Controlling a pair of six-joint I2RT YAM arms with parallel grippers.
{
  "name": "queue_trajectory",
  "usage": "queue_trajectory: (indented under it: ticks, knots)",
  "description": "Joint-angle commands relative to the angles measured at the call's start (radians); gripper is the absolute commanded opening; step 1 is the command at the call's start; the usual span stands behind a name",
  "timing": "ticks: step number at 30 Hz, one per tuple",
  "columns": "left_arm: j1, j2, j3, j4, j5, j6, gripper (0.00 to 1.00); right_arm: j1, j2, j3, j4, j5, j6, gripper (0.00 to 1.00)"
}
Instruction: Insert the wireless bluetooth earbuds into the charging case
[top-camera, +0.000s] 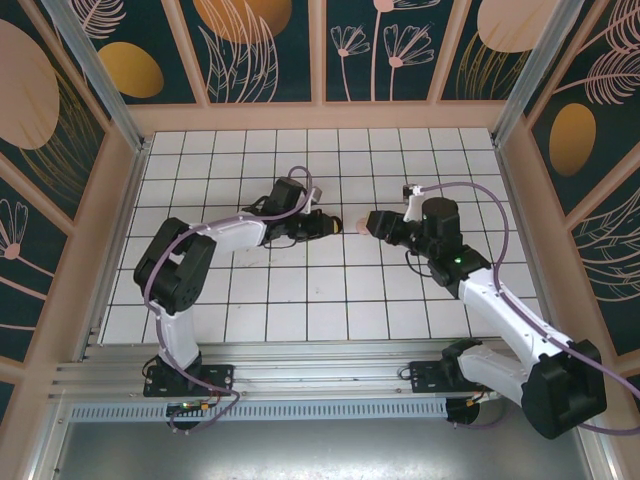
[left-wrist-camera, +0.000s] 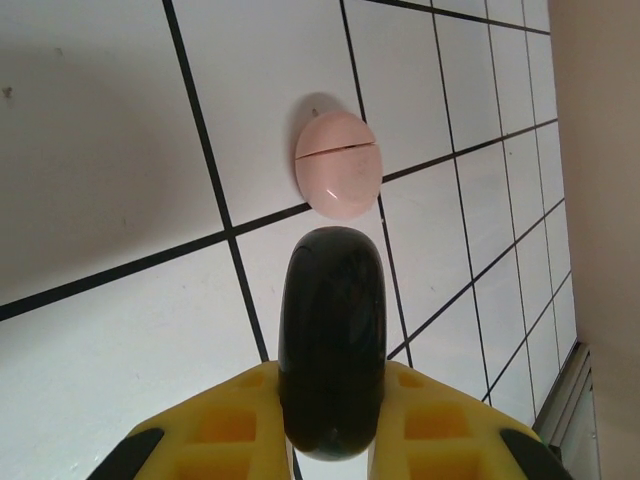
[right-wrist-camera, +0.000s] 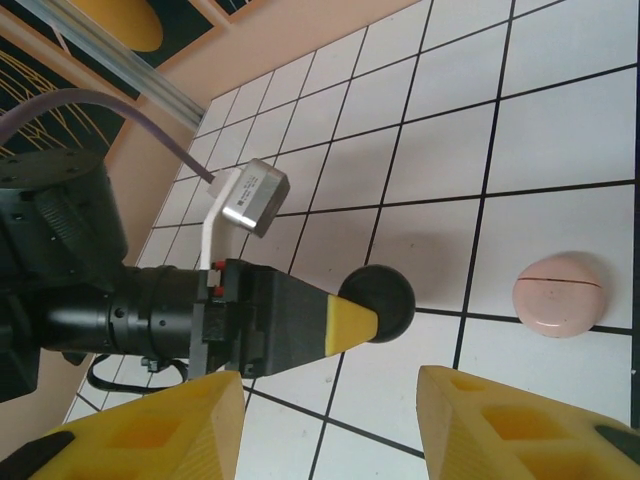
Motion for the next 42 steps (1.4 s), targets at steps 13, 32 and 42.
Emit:
queue_trajectory:
  ticks: [13, 32, 42]
  knots:
    - [-0.011, 0.193, 0.205, -0.112, 0.031, -0.025, 0.1, -0.002, -0.054, -0.038, -0.026, 0.03, 0.028, 0.49]
    - [-0.012, 0.25, 0.279, -0.248, -0.054, 0.007, 0.46, 0.001, -0.11, -0.056, -0.061, 0.068, 0.03, 0.48]
    - [-0.006, 0.104, 0.286, -0.409, -0.272, 0.157, 0.71, -0.001, -0.099, -0.053, -0.034, 0.124, -0.011, 0.51]
